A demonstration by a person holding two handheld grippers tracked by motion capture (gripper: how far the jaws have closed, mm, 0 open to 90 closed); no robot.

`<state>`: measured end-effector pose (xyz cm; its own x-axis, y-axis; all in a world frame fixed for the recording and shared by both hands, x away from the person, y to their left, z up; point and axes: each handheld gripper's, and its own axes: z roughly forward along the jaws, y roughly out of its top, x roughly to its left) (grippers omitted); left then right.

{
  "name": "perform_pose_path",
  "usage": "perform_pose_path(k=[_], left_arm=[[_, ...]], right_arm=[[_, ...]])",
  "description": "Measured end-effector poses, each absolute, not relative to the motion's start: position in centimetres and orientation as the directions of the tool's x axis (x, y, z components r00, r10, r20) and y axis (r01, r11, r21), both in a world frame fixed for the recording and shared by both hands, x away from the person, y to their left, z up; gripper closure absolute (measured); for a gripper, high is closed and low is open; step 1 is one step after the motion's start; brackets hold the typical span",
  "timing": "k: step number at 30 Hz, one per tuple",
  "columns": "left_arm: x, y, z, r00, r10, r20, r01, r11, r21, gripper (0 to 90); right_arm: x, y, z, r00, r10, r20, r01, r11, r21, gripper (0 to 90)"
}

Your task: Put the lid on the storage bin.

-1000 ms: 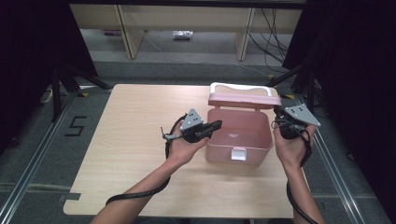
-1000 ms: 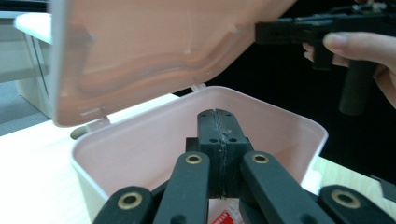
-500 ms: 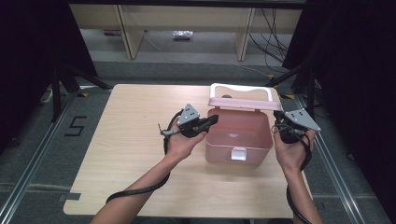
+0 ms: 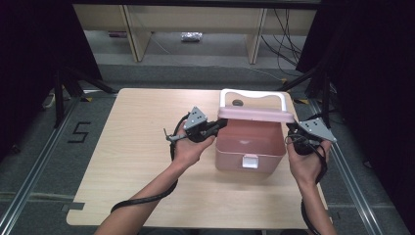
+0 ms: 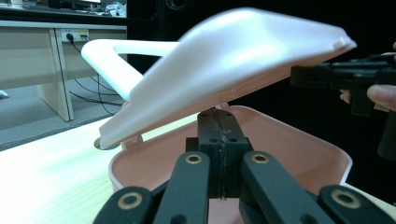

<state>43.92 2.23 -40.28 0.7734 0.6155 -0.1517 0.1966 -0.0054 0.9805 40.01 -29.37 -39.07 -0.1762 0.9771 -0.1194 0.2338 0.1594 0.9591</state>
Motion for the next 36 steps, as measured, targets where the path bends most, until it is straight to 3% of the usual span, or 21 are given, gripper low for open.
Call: perform_pose_path(k=[10,14,16,26,30,36], left_arm=[[43.5,2.3,-40.3,0.782,0.608,-0.139,0.188,-0.017,0.982,89.8],[43.4,2.3,-40.4,0.782,0.608,-0.138,0.189,-0.020,0.982,89.8],[43.3,2.3,-40.4,0.783,0.606,-0.140,0.191,-0.019,0.981,89.8],[42.6,2.5,-41.1,0.791,0.597,-0.136,0.203,-0.046,0.978,89.7],[42.3,2.5,-41.5,0.795,0.592,-0.131,0.208,-0.063,0.976,89.7],[42.2,2.6,-41.9,0.798,0.589,-0.130,0.216,-0.078,0.973,89.7]], right_arm=[[38.6,-29.8,-40.0,-0.198,0.978,-0.062,0.304,0.121,0.945,79.1],[37.7,-30.2,-40.3,-0.229,0.972,-0.061,0.330,0.136,0.934,88.0],[37.0,-30.1,-40.3,-0.232,0.973,0.002,0.373,0.087,0.924,90.0],[35.9,-29.7,-40.2,-0.258,0.966,0.027,0.361,0.070,0.930,90.0],[35.7,-29.7,-40.0,-0.267,0.963,-0.027,0.329,0.117,0.937,90.0],[35.5,-29.6,-39.9,-0.269,0.963,-0.026,0.328,0.117,0.937,90.0]])
